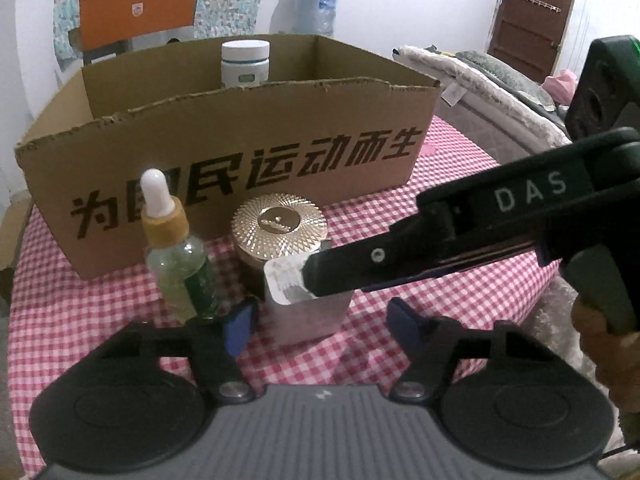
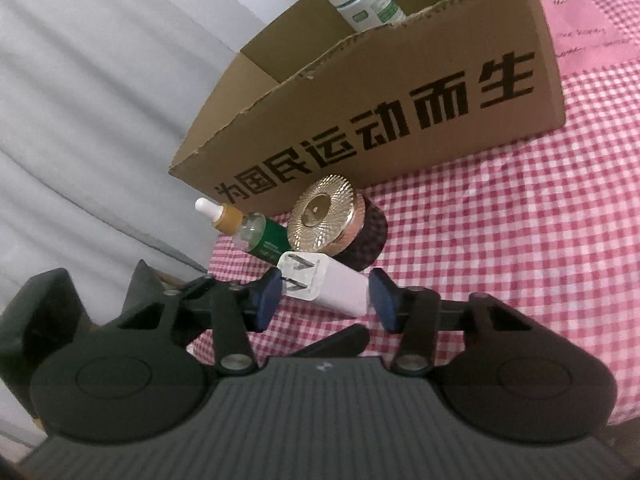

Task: Organize rigid objects
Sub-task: 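Move the right tool to the white charger plug and close on it, then lift the white charger plug off the table with the right tool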

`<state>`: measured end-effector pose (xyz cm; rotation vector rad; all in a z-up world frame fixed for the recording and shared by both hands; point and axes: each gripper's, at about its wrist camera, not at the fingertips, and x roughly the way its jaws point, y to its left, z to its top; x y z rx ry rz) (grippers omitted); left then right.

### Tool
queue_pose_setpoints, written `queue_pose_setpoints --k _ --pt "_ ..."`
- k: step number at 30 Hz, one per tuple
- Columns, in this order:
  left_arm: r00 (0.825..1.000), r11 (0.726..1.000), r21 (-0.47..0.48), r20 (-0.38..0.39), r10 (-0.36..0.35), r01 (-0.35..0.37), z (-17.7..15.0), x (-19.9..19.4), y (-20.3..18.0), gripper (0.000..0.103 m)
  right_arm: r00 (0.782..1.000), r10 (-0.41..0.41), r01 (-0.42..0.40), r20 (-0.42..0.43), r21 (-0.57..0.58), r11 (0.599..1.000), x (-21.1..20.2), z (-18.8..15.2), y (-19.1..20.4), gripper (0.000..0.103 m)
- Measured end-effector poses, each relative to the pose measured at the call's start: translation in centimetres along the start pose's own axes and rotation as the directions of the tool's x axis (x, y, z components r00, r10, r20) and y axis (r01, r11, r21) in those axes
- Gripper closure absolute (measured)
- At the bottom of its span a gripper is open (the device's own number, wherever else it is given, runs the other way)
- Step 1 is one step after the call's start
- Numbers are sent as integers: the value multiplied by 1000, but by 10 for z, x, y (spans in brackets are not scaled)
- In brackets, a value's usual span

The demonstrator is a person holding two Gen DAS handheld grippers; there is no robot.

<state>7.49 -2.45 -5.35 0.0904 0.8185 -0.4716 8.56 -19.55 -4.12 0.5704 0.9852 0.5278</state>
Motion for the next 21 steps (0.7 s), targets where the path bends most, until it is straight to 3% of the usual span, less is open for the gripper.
queue_pose_setpoints --k 4,14,21 --pt "1000 1000 -2 2 -2 2 0 3 -4 38 1000 9 -9 -2 -12 1000 0 0 3 65" --pt "999 999 13 3 -47 47 2 8 -26 38 1000 -12 11 28 40 999 -29 -9 -15 65" --pt "998 995 77 4 -62 62 2 13 -47 41 998 -42 37 55 85 996 -52 -19 -29 63"
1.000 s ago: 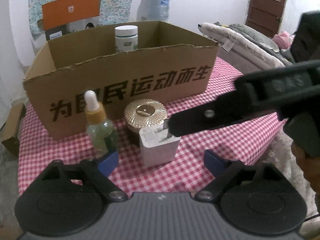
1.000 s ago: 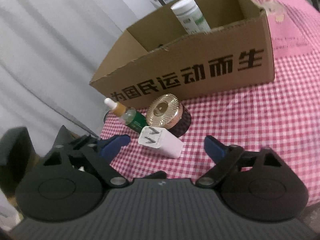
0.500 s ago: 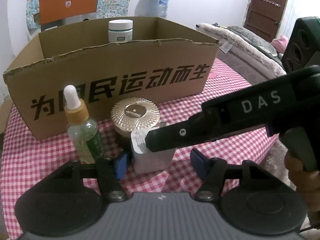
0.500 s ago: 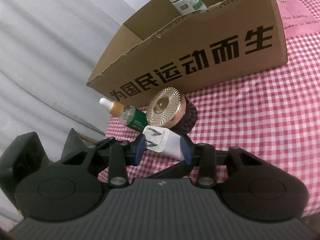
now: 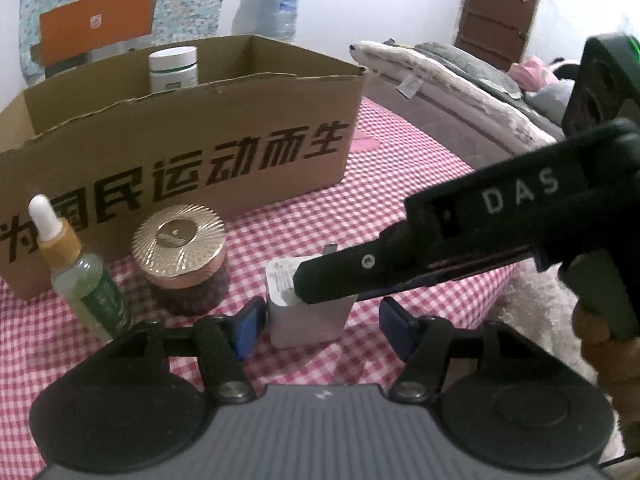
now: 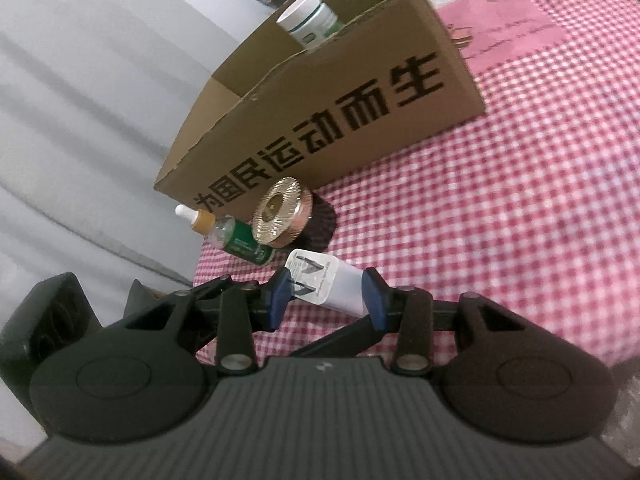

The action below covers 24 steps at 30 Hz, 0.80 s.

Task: Organize rigid objects
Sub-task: 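Lift the white charger plug off the table with the right tool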

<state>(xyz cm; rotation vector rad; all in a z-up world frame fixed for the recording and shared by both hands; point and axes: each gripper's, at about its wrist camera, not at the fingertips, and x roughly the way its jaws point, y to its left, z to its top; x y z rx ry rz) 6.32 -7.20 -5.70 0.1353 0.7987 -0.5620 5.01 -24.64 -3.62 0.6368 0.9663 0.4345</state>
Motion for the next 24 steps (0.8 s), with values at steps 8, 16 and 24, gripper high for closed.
queue_pose_setpoints --k 8,16,24 --pt "998 998 31 -24 58 -57 0 11 -4 47 1000 13 -13 13 54 998 -5 -1 -9 57" --pt "996 994 57 -17 92 -91 2 17 -8 50 1000 1 -2 18 63 998 4 -1 -6 56" --pt "995 994 56 -13 97 -96 1 16 -12 56 1000 -13 12 21 65 998 7 0 -6 56"
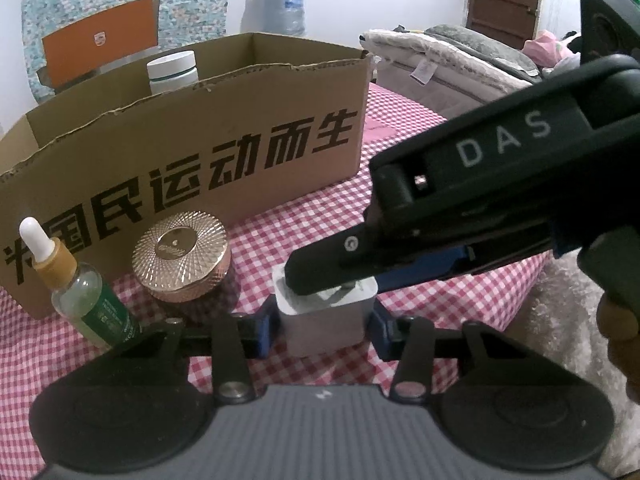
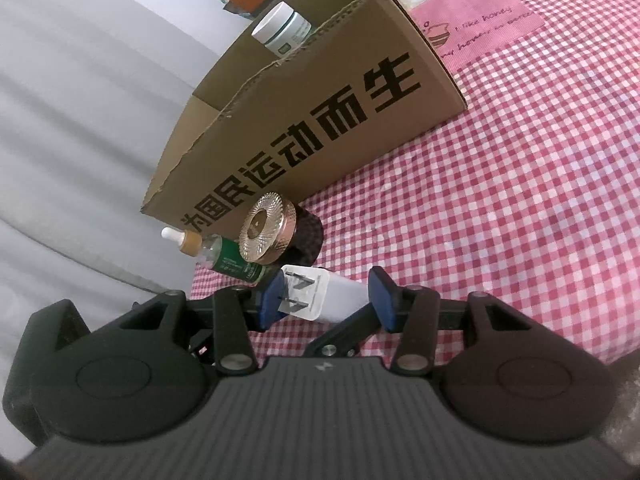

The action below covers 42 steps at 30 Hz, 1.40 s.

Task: Organize rigid objects
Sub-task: 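Lift the white charger plug off the table with the right tool, then carry the charger plug into the box with the right tool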

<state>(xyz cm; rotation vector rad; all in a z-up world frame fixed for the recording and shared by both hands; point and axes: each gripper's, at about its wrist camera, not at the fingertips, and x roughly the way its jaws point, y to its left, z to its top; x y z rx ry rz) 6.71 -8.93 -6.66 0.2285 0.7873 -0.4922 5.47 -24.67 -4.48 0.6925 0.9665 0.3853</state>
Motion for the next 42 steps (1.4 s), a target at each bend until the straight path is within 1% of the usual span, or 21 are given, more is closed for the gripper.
queue_pose_setpoints --k 6,14,26,30,35,38,42 --pt "1000 1000 -7 -5 3 -3 0 -1 0 56 1000 5 -5 -8 -4 1000 -1 1 0 60" --pt "1000 1000 -29 -17 -5 4 2 -2 2 56 1000 15 -15 -7 2 1000 -6 0 -1 60" --pt "1000 1000 -25 0 9 -9 6 -14 0 56 1000 19 -18 10 -15 1000 -14 -1 10 60" --pt "1000 1000 -19 20 16 -15 11 -24 -1 56 999 26 -25 29 -33 999 -22 -1 18 60" --pt "997 999 -1 62 45 -45 22 -43 -3 56 997 51 -47 63 -66 997 -36 3 34 60" --pt "993 998 3 98 66 -67 34 -60 0 56 993 73 -64 88 -103 993 -46 11 50 60" --pt "983 995 9 153 97 -100 64 -83 11 56 985 116 -94 124 -173 980 -59 30 79 60"
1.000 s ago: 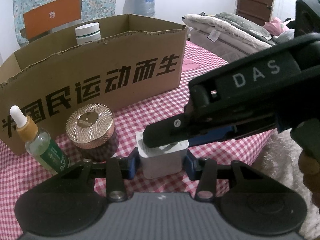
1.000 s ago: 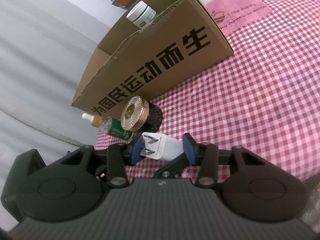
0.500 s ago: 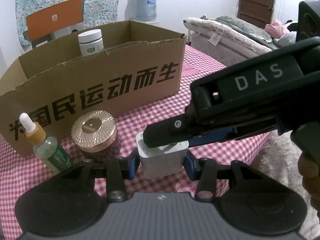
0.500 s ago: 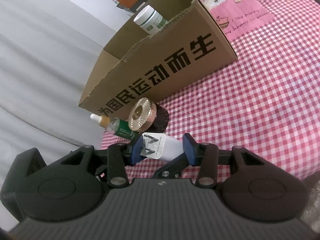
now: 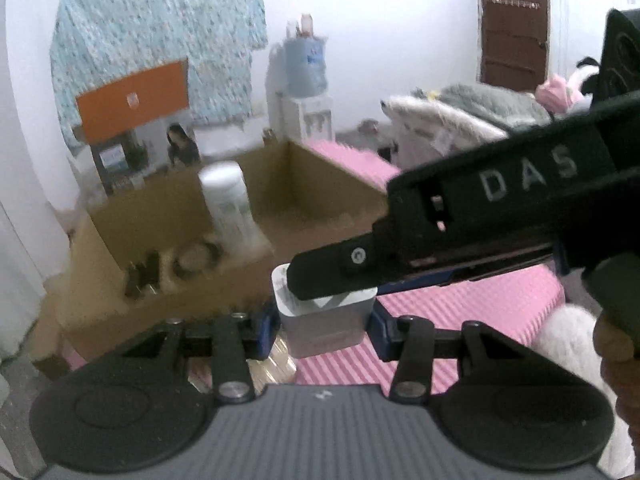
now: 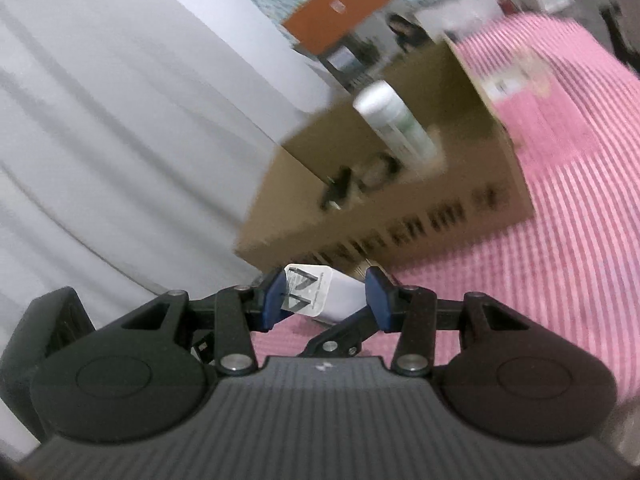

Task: Organize rigid objects
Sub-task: 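Carry the charger plug into the box with the right tool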

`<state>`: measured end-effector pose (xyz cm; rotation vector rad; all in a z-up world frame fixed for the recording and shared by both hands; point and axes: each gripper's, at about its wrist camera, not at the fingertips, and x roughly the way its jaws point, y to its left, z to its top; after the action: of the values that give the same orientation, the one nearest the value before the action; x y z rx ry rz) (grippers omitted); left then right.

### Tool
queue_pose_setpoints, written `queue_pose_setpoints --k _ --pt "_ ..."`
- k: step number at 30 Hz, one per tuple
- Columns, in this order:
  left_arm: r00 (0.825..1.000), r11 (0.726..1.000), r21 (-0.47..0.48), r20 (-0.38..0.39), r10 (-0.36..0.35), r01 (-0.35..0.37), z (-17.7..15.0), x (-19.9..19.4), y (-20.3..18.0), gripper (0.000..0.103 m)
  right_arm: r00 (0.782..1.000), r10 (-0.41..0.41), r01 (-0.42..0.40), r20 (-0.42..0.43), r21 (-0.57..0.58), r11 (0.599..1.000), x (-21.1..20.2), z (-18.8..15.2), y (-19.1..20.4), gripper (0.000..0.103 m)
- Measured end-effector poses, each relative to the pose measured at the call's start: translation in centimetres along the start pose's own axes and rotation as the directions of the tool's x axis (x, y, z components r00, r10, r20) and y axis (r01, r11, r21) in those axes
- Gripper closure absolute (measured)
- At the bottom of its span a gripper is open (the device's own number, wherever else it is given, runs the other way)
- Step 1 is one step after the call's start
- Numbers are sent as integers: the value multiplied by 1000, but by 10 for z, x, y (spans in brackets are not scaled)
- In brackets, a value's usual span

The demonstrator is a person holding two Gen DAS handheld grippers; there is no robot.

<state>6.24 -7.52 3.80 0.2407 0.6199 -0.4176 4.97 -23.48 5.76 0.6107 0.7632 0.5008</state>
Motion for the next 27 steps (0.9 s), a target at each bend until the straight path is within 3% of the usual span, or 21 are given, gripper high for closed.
queue_pose_setpoints --k 8,15,22,27 --pt "999 999 -20 20 39 -39 68 5 44 56 998 55 -55 0 -114 992 21 79 43 59" --pt "989 1000 -29 -147 6 -11 100 71 84 56 994 18 -24 -104 -59 998 81 134 32 58" --pt "938 995 -95 -340 -72 42 93 142 115 56 966 -20 39 -259 70 997 146 150 -15 58" --pt "886 991 -120 -449 -114 66 83 181 124 56 937 -50 91 -347 103 991 173 143 -39 58"
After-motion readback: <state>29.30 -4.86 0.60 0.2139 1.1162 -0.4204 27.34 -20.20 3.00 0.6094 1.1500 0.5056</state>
